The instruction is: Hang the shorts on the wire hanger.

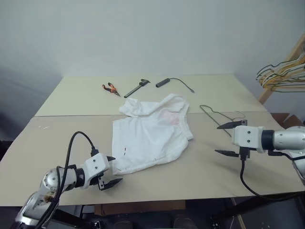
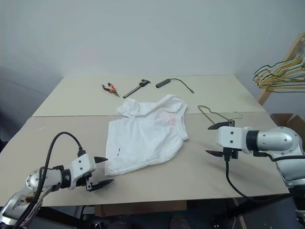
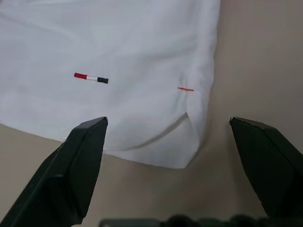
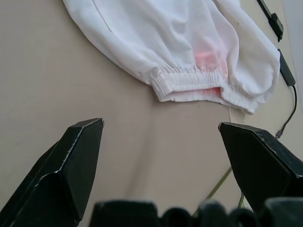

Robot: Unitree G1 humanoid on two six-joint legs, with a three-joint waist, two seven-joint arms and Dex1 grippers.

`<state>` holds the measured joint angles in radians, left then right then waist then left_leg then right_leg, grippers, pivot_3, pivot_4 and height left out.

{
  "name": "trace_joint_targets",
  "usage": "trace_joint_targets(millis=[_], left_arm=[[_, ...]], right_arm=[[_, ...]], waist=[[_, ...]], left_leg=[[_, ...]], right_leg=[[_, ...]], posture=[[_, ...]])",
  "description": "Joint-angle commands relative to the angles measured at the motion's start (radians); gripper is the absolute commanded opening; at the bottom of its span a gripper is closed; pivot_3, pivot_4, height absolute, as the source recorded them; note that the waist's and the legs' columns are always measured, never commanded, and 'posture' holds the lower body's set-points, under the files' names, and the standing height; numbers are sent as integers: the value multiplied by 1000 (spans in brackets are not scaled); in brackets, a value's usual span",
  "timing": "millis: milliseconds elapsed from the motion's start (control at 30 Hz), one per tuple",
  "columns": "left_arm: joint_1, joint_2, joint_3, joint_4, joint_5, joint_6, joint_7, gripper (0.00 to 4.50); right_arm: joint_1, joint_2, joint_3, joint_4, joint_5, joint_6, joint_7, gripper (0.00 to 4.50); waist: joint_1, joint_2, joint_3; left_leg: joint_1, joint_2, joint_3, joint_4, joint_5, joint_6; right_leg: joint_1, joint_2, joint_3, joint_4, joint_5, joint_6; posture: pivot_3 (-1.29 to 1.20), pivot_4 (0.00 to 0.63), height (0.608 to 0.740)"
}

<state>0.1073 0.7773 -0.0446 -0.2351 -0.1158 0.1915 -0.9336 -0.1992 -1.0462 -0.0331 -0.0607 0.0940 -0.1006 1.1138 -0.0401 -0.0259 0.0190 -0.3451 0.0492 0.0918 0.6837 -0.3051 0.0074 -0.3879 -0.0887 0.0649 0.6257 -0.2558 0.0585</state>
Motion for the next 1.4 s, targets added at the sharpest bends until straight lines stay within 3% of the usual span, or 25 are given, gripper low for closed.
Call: trace_joint_targets(millis=[33,67,167,400,567,733,900,1067,1400], left_arm=[[-62,-27,-37,59,-6,-21,-23,4500],[-75,-25,-56,76,5,-25,-35,4500],[-98,-19,-90,107,11,-25,-71,3885],[-128,0,-98,142,42,-26,-67,1560],[-130,30,-34,141,13,-34,-58,19],[-102,68,70,45,-61,-18,-68,19],[-79,110,160,-52,-140,50,-96,19],[-56,134,196,-61,-138,45,-100,19],[-40,120,215,-88,-152,59,-80,19]], right_arm=[[20,-18,-55,-40,9,10,-14,4488],[26,-18,-57,-45,8,12,-16,4488],[36,-17,-65,-61,8,25,-22,4500],[47,-16,-72,-76,7,36,-29,4500],[13,15,-18,-69,-46,23,-66,4500],[-89,140,125,-5,-205,-59,-169,4500],[-258,299,276,210,-406,-194,-330,4500],[-389,367,402,466,-579,-355,-474,4500],[-538,482,494,769,-660,-517,-597,4500]], waist=[[-5,0,0],[-7,0,0],[-18,2,-1],[-32,3,-2],[-38,3,-2],[-66,2,-1],[-86,1,-1],[-89,1,-1],[-104,1,-1]], left_leg=[[0,0,0,0,0,0],[-1,0,0,0,0,0],[0,0,0,0,0,0],[2,0,0,0,0,0],[3,0,-1,0,1,1],[2,0,-1,0,1,1],[0,0,-1,0,1,1],[-1,0,-2,0,1,1],[-1,0,-4,0,1,1]], right_leg=[[0,0,0,0,0,0],[0,0,0,0,0,0],[0,0,0,-1,0,1],[2,0,0,0,1,1],[1,0,0,2,1,0],[1,0,1,2,1,1],[-1,0,1,1,1,1],[-1,0,1,1,1,1],[-1,-1,0,2,1,1]], posture=[[-92,0,740],[-99,0,740],[-108,0,740],[-112,0,740],[-115,0,740],[-121,0,740],[-96,0,740],[-79,0,740],[-61,0,740]])
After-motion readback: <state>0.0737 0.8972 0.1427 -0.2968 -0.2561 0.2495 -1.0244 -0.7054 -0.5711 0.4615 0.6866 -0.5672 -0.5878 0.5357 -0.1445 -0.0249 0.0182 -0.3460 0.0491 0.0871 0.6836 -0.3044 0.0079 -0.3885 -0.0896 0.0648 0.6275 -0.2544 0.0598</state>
